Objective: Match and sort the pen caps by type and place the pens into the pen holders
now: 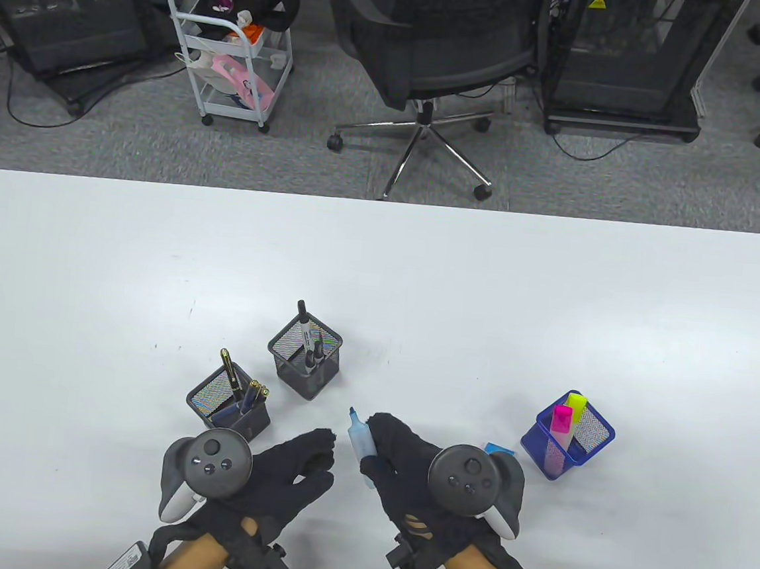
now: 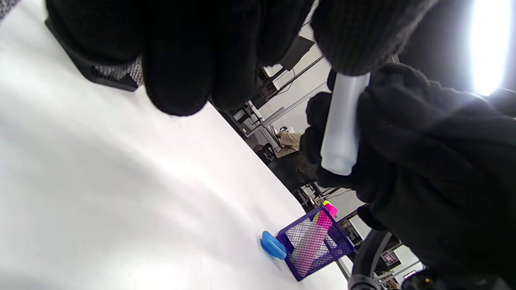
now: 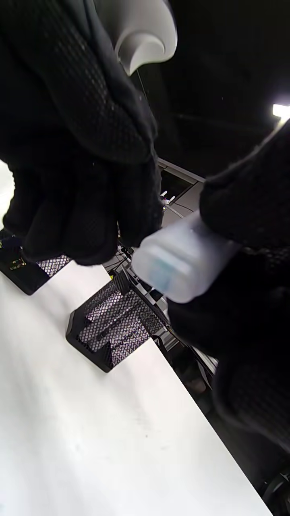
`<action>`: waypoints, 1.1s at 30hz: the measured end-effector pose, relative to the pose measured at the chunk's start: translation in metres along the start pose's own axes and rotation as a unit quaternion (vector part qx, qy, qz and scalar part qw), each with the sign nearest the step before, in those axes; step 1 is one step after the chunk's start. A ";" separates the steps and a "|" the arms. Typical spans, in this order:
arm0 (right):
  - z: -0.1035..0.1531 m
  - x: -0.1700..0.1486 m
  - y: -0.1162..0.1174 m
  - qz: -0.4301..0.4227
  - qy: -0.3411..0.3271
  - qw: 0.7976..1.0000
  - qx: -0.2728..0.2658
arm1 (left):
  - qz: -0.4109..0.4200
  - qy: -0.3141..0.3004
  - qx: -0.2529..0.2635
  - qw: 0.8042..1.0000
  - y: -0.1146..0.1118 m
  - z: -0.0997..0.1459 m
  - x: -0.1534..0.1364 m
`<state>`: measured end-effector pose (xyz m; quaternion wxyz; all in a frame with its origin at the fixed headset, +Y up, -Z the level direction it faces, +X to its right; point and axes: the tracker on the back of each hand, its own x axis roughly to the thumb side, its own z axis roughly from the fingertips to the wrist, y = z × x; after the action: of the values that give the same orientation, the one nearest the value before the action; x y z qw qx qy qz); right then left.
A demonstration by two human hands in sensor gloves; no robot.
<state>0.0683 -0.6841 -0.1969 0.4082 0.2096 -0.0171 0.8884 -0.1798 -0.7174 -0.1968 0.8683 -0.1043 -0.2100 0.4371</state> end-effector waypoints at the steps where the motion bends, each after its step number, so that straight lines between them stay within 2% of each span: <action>1: 0.001 0.000 0.001 0.004 -0.004 1.000 0.006 | 0.003 0.000 0.000 1.000 -0.001 0.000 -0.001; 13: 0.005 0.014 0.023 0.020 -0.046 0.999 0.019 | 0.042 0.001 -0.004 0.999 -0.012 -0.003 -0.004; 21: 0.006 0.015 0.033 0.029 -0.037 0.999 0.022 | 0.064 0.006 -0.008 0.998 -0.009 -0.002 -0.009; 27: 0.007 0.015 0.027 0.046 -0.045 0.997 0.034 | 0.059 -0.007 0.001 0.998 -0.004 -0.002 -0.002; 30: 0.007 0.011 0.019 0.088 -0.040 0.995 0.032 | 0.051 -0.013 0.014 0.999 0.001 0.001 0.000; 33: 0.005 0.005 -0.001 0.170 -0.023 0.985 0.019 | 0.039 -0.011 0.029 0.999 0.007 0.003 0.000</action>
<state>0.0679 -0.6810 -0.1907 0.2465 0.2319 -0.0451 0.9399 -0.1858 -0.7131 -0.1961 0.8508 -0.0819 -0.2023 0.4780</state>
